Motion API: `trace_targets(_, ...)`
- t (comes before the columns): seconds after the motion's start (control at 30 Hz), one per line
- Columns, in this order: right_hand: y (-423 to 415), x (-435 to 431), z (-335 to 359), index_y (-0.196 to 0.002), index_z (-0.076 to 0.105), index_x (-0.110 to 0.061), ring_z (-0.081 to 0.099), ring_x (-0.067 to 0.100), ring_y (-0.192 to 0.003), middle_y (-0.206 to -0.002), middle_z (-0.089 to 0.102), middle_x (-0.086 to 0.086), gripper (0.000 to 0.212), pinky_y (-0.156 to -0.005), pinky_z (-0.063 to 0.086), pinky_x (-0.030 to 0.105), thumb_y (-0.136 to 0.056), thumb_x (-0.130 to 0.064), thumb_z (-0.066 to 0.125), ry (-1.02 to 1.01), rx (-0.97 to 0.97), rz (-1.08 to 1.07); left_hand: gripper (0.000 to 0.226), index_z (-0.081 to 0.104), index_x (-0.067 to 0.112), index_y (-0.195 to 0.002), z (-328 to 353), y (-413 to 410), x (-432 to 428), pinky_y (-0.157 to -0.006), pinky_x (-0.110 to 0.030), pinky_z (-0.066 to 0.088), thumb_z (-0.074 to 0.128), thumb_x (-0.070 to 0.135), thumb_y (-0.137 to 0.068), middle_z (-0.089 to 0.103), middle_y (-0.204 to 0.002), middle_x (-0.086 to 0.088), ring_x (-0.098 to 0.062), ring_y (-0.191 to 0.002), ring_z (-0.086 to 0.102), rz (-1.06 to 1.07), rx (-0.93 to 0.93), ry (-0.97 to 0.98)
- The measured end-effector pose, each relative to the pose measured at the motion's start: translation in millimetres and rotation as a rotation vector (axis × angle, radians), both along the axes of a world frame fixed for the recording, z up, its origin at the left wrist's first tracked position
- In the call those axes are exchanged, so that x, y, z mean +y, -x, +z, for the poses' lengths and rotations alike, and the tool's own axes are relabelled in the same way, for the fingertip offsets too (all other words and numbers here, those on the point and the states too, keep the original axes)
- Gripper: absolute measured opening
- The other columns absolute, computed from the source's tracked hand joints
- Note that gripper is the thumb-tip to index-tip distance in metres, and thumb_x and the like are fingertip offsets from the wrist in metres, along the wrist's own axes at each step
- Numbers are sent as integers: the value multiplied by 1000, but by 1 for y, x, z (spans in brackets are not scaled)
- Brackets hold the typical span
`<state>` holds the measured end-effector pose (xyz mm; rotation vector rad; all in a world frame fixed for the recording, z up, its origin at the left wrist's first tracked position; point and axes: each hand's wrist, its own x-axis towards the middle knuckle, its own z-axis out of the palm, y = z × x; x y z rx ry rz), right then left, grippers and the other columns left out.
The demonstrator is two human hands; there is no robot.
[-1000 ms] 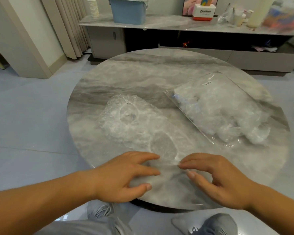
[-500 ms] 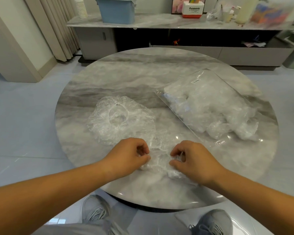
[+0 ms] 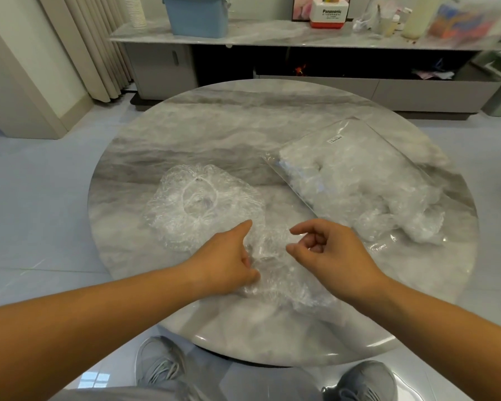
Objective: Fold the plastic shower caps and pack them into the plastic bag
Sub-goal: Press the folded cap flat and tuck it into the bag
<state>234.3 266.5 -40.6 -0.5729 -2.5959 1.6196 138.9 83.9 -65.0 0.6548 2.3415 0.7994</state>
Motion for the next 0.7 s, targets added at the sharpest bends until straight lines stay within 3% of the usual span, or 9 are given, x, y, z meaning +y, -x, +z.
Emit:
trace_targets(0.07,-1,-5,9,-115,63,-21,63,8,-58,-78,75,-3,25,-56,45,21,-93,-15,71,215,-19,-22,102,14,27,-160,-1,-2,-1,-61,-28,60,79,15,-83,71,-85,1,-8,-60,68,25,-79,-43)
trace_targets(0.2,-5,-12,20,-132,52,-16,62,21,-54,-92,77,15,37,-42,44,27,-97,-13,64,554,-69,-27,80,38,24,-152,-2,-3,-2,-66,-37,63,78,12,-83,70,-83,1,-16,-67,72,20,-78,-46)
trace_targets(0.3,-7,-14,14,-148,31,-28,72,33,-72,-99,75,25,58,-55,58,35,-99,-16,61,751,-229,17,77,40,24,-148,-5,-2,-4,-68,-32,62,77,15,-82,72,-84,3,-9,-67,70,-16,-26,-51)
trace_targets(0.4,-2,-3,-1,-156,17,-37,75,38,-84,-104,74,26,74,-66,61,39,-100,-15,60,762,-309,-26,97,20,30,-159,-5,-1,-6,-71,-19,55,79,20,-82,72,-87,8,3,-70,66,-72,-10,-28)
trace_targets(0.53,7,13,-10,-144,43,-15,75,37,-85,-107,73,28,46,-61,62,36,-100,-23,58,854,-380,-124,110,4,33,-161,-4,0,-8,-71,-13,50,80,21,-83,72,-89,9,4,-73,65,-113,-44,-28)
trace_targets(0.6,7,15,-12,-129,54,-3,75,34,-84,-108,73,26,37,-61,62,34,-100,-27,57,878,-391,-114,111,5,34,-161,-5,2,-8,-69,-12,50,81,21,-82,72,-88,9,4,-72,65,-122,-44,-26)
trace_targets(0.7,3,14,-13,-114,60,1,75,34,-85,-109,74,24,35,-66,63,35,-101,-31,55,863,-331,-82,109,10,31,-161,-5,4,-7,-70,-22,58,82,17,-81,73,-86,5,-5,-70,69,-92,-68,-37)
